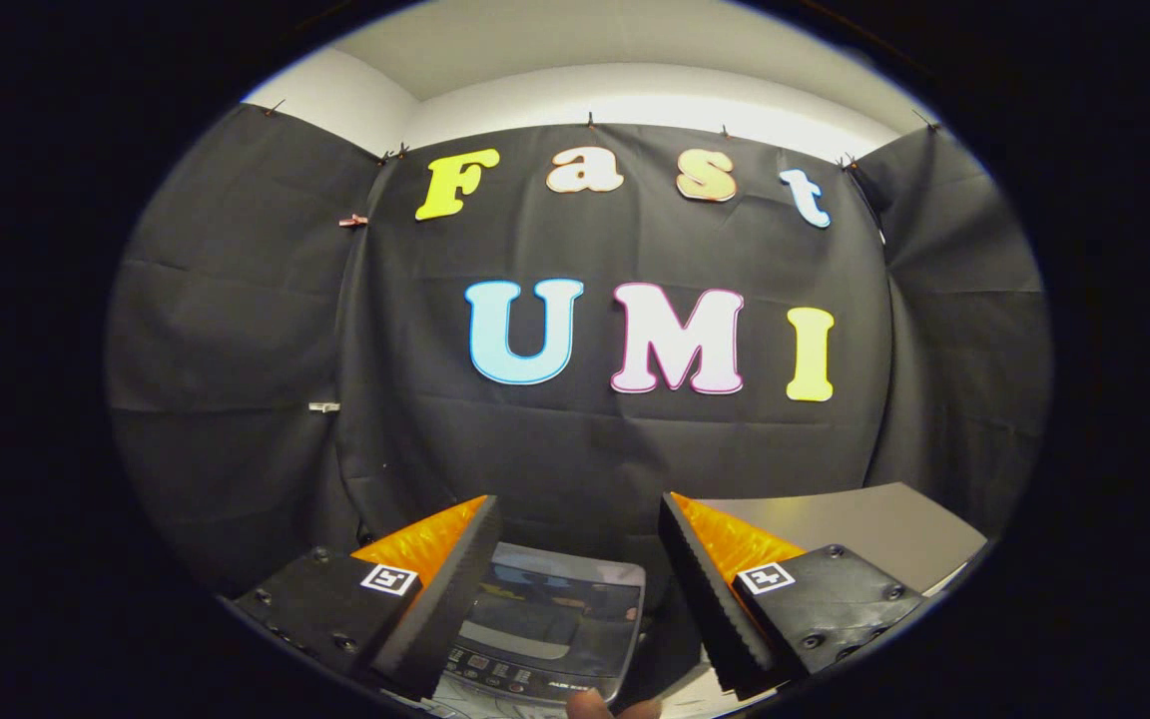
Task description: Put the clothes into the washing machine and then close the washing machine lid.
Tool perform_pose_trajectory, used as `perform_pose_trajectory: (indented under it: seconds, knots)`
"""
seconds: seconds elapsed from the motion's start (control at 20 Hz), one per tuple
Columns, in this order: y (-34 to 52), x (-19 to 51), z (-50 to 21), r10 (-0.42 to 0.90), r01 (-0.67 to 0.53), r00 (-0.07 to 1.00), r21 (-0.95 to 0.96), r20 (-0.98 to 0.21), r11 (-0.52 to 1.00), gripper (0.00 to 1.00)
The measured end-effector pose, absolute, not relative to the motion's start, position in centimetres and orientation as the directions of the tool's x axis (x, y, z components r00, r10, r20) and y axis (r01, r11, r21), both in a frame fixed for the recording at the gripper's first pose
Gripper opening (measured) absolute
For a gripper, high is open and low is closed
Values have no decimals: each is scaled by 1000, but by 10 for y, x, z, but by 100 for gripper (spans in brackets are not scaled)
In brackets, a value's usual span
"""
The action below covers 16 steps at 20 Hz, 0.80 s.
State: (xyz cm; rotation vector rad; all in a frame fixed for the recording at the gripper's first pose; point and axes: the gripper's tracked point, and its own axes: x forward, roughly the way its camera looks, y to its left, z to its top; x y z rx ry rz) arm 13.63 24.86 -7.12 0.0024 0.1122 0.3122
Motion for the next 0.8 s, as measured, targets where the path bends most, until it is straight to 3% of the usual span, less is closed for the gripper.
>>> perform_pose_trajectory:
  seconds: [0.8]
  knots:
    - [99,66,-30,155,-153,985,34,-74,988,100]
